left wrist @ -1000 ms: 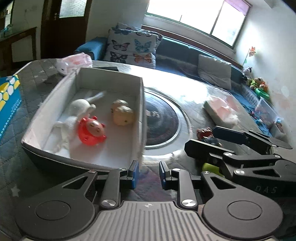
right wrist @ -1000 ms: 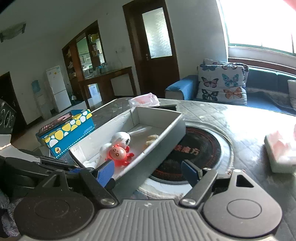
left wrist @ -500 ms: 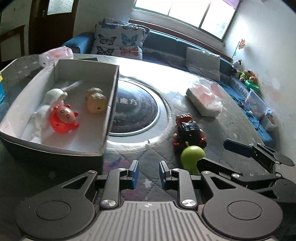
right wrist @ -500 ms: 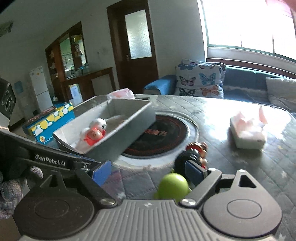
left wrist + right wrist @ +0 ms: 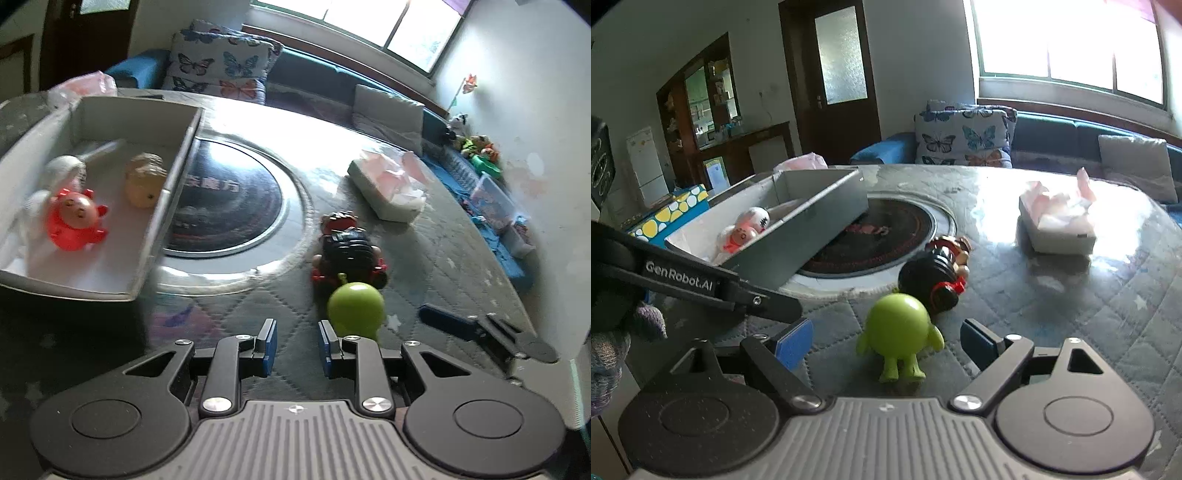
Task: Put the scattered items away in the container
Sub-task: 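Move the left tool to the green alien figure, then close the left gripper on the green alien figure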
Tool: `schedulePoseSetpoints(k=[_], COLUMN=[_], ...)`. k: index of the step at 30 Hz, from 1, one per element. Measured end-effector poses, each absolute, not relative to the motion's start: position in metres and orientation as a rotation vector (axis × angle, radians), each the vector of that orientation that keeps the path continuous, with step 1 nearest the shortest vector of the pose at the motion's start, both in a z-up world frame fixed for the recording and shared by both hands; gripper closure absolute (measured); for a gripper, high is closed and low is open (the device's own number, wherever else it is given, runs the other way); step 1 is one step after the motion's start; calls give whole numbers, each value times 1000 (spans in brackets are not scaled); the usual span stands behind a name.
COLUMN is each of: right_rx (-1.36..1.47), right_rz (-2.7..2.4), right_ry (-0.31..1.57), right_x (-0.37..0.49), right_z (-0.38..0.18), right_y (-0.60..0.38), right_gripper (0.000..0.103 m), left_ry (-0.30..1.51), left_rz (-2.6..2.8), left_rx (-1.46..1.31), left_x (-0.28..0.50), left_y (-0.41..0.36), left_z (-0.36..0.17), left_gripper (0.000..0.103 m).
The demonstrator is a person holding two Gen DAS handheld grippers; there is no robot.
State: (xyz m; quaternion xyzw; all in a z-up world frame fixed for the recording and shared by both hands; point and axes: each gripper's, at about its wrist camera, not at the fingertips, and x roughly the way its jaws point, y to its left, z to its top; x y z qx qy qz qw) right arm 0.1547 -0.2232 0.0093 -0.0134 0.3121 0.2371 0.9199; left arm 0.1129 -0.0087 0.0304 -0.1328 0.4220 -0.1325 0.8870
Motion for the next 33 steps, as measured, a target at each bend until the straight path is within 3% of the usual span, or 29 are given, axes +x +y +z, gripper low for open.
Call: schedulePoseSetpoints(k=[33], right_rx=[26], right_rz=[500], right_ry=[703], right_x=[188], right_z=[-25], right_y=[-227], right_gripper=[34], left_ry=[921], left_rz=[-462], left_rx=[-450], left_x=[148], left_y=[-29], left_z=[16], left_gripper=[70])
